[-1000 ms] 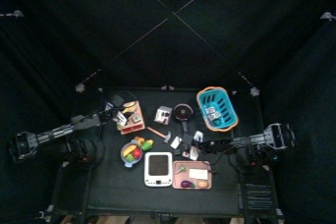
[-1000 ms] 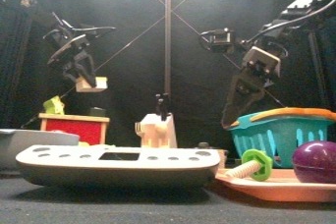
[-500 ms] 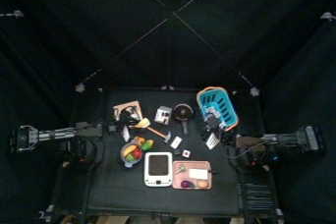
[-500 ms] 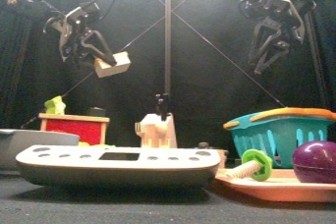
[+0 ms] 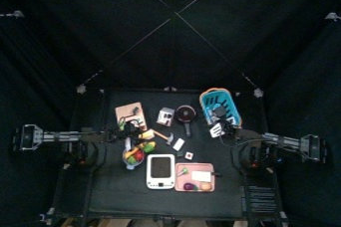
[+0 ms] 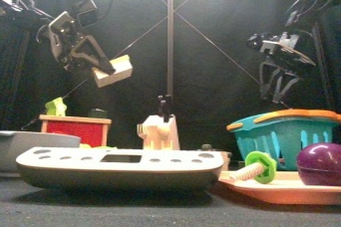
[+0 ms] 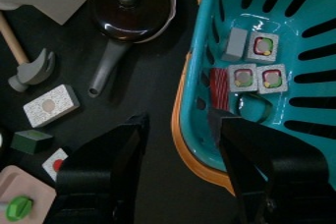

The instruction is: Grab basket

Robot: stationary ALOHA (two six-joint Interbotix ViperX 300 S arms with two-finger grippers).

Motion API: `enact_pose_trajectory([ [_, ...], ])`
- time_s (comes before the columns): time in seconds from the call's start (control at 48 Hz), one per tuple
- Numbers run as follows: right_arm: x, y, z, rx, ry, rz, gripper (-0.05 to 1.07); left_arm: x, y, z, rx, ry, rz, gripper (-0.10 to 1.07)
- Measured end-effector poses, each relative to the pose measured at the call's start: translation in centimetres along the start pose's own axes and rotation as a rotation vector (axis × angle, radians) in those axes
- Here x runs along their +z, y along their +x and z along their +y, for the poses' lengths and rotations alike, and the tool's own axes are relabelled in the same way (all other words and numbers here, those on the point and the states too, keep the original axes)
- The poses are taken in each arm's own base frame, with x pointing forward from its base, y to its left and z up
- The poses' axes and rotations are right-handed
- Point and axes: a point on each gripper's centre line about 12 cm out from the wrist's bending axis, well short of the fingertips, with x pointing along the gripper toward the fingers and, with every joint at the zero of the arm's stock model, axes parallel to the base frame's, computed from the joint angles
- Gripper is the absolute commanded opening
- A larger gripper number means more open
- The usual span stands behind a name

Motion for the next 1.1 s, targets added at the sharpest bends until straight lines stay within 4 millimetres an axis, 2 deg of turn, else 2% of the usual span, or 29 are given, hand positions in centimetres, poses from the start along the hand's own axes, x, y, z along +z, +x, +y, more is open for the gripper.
enact_pose_trajectory([
  [0.542,0.1,3.3,-0.9,-0.084,0.017,0.059,0.85,-0.6,0.2,-0.3,-0.03,0.037,-0.017,0.7],
  [0.875,-0.3,5.6,-0.7,-0.105,-0.007,0.094,0.83,-0.9,0.1,-0.3,-0.03,0.038,-0.009,0.7],
  [1.104,-0.4,6.0,-0.8,-0.119,-0.016,0.103,0.83,-1.1,0.1,-0.3,-0.031,0.037,-0.004,0.7],
])
